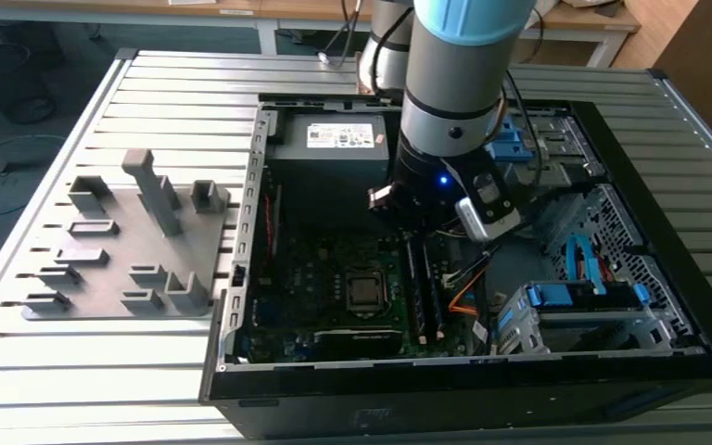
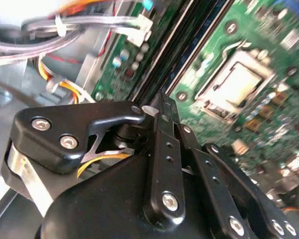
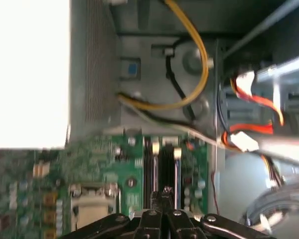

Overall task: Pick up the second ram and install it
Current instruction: 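Press down the second ram until it locks into place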

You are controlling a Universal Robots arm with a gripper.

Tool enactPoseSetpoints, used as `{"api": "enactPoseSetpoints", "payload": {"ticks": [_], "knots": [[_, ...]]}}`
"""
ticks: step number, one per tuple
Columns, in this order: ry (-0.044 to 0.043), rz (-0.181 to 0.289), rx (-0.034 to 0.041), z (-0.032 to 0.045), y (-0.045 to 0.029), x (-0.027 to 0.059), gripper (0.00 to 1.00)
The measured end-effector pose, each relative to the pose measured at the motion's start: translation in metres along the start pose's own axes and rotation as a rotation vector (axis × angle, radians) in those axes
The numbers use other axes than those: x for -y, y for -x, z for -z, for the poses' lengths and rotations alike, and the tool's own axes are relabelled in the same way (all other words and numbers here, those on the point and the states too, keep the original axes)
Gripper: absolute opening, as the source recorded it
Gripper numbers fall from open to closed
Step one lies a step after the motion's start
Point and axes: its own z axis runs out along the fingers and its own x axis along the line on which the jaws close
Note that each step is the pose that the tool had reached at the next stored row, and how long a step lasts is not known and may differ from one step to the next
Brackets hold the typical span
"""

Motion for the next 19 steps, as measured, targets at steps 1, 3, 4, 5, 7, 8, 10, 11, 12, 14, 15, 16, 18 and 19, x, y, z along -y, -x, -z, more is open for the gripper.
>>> {"api": "enactPoseSetpoints", "payload": {"ticks": [1,3,4,5,7,8,10,11,12,14,15,16,18,19], "knots": [[0.0003,0.0,0.0,-0.0017,-0.0001,-0.0032,0.1],[0.0008,0.0,0.0002,-0.0049,-0.0008,-0.0074,0.1],[0.0007,0.0,0.0001,-0.0058,-0.0009,-0.0075,0.1],[0.0004,0.0,0.0,-0.0075,-0.0011,-0.0076,0.1],[0.0004,0.0,0.0,-0.011,-0.0016,-0.0076,0.1],[0.0,0.0,-0.0002,-0.0123,-0.0019,-0.0076,0.1],[-0.0005,0.0,-0.0004,-0.0143,-0.002,-0.0075,0.1],[-0.0002,0.0,-0.0004,-0.0156,-0.0021,-0.0075,0.1],[-0.0003,0.0,-0.0004,-0.0166,-0.0021,-0.0075,0.1],[0.0001,0.0,0.0,-0.0171,-0.0021,-0.0076,0.1],[0.0008,0.0,0.0004,-0.0159,-0.002,-0.0077,0.1],[0.0025,0.0,0.0011,-0.0142,-0.0018,-0.0079,0.1],[0.0011,0.0,0.0005,-0.0104,-0.0018,-0.0077,0.1],[0.0006,0.001,0.0003,-0.0101,-0.0018,-0.007,0.1]]}}
